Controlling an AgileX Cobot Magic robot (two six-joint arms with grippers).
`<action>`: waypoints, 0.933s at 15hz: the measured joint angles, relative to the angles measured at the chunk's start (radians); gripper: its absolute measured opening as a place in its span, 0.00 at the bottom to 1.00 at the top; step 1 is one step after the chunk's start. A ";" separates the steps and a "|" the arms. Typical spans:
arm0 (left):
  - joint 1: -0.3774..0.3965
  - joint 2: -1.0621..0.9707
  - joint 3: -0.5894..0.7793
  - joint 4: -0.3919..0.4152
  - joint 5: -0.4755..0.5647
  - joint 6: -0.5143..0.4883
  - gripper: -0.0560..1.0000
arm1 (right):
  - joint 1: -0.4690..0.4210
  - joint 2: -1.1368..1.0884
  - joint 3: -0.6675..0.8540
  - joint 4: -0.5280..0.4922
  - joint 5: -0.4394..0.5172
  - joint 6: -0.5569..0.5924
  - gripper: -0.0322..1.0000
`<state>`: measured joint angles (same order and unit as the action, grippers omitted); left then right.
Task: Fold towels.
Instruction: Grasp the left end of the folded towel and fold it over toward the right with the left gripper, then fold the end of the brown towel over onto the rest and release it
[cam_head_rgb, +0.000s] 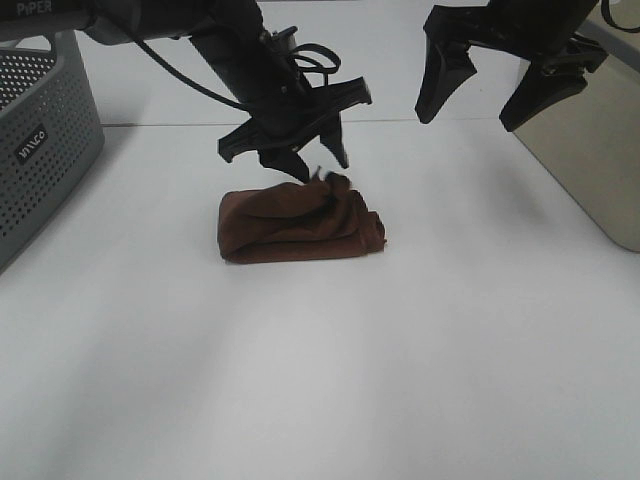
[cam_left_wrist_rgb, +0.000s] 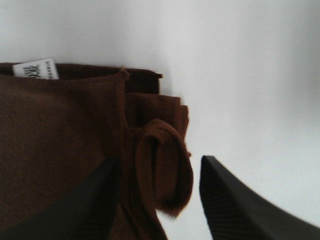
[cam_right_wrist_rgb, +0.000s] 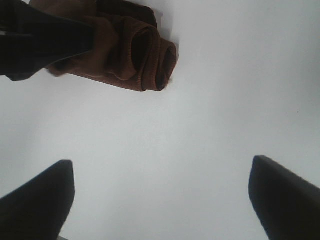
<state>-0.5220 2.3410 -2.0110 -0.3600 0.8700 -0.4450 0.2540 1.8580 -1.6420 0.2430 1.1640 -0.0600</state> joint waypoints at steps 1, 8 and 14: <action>-0.018 0.000 -0.006 -0.064 -0.067 0.022 0.63 | 0.000 0.001 0.000 -0.001 0.000 0.000 0.89; 0.065 -0.111 -0.009 0.087 -0.079 0.164 0.65 | 0.000 0.011 0.001 0.206 -0.092 -0.053 0.88; 0.210 -0.140 -0.010 0.206 0.031 0.169 0.65 | 0.002 0.231 0.011 0.791 -0.098 -0.427 0.88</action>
<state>-0.3120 2.2010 -2.0210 -0.1540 0.9010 -0.2760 0.2560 2.0890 -1.6310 1.0340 1.0660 -0.4870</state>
